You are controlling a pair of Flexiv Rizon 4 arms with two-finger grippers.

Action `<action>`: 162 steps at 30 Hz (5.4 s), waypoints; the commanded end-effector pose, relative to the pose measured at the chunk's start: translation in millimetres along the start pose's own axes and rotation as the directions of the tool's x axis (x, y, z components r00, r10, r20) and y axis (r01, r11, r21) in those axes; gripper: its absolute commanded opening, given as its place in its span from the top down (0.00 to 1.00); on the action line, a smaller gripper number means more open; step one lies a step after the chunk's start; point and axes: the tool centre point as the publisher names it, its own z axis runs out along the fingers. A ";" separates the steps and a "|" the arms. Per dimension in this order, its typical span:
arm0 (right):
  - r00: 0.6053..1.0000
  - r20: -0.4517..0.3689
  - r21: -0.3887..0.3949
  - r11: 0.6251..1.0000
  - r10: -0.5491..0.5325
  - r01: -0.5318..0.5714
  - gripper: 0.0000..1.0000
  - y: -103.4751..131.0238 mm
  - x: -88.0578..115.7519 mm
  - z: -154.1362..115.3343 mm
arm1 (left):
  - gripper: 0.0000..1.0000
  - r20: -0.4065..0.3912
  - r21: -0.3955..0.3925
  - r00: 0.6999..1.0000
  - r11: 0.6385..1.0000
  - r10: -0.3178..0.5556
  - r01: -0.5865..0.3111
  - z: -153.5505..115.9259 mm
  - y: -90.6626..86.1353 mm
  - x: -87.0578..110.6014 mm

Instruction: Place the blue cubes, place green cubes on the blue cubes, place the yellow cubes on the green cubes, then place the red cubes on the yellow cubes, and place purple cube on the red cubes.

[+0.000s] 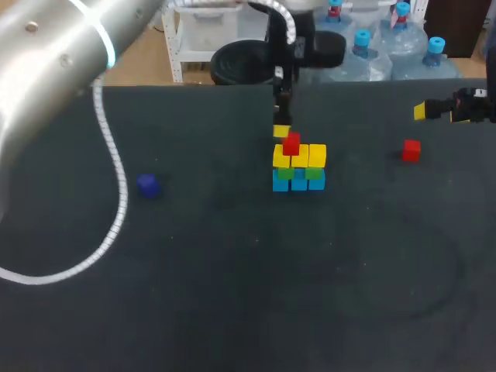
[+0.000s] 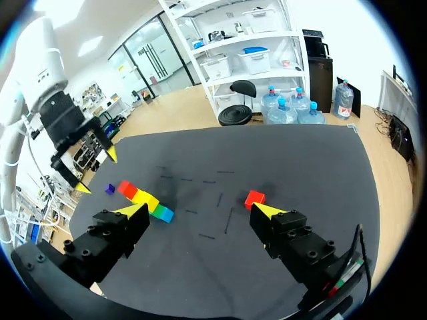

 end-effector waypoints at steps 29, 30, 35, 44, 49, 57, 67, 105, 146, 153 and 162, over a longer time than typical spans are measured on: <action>1.000 0.001 0.001 1.000 0.000 0.000 0.00 0.1 0.1 0.4 | 0.00 0.074 -0.070 0.951 0.950 -0.299 0.304 18.4 -108.6 135.7; 1.000 0.001 0.001 1.000 0.000 0.000 0.00 0.1 0.1 0.4 | 0.00 0.076 -0.069 0.949 0.947 -0.307 0.312 19.8 -110.5 137.8; 1.000 0.001 0.001 1.000 0.000 0.000 0.00 0.1 0.1 0.4 | 0.00 0.076 -0.077 0.927 0.925 -0.366 0.372 27.0 -116.6 149.2; 1.000 0.001 0.001 1.000 0.000 0.000 0.00 0.1 0.1 0.4 | 0.00 0.172 -0.048 0.893 0.902 -0.416 0.430 37.6 -115.3 161.3; 1.000 0.001 0.001 1.000 0.000 0.000 0.00 0.1 0.1 0.4 | 0.00 0.190 -0.044 0.894 0.907 -0.405 0.420 35.5 -112.2 161.2; 1.000 0.001 0.001 1.000 0.000 0.000 0.00 0.1 0.1 0.4 | 0.00 0.190 -0.044 0.894 0.907 -0.405 0.420 35.5 -112.2 161.2; 1.000 0.001 0.001 1.000 0.000 0.000 0.00 0.1 0.1 0.4 | 0.00 0.226 -0.059 0.896 0.913 -0.381 0.403 32.8 -112.3 160.7; 1.000 0.001 0.001 1.000 0.000 0.000 0.00 0.1 0.1 0.4 | 0.00 0.159 -0.055 0.872 0.878 -0.463 0.476 26.2 -66.3 190.6; 0.528 -0.680 0.026 0.704 -0.508 0.710 0.00 -41.3 -9.7 61.7 | 0.00 0.122 -0.025 0.868 0.872 -0.482 0.488 29.5 -62.3 190.2; 0.432 -0.698 -0.083 0.665 -0.570 0.743 0.00 -86.7 5.8 66.2 | 0.00 0.122 -0.025 0.868 0.872 -0.482 0.488 29.5 -62.3 190.2; 0.271 -0.646 -0.336 0.585 -0.714 0.738 0.00 -97.7 13.0 66.8 | 0.00 0.122 -0.025 0.868 0.872 -0.482 0.488 29.5 -62.3 190.2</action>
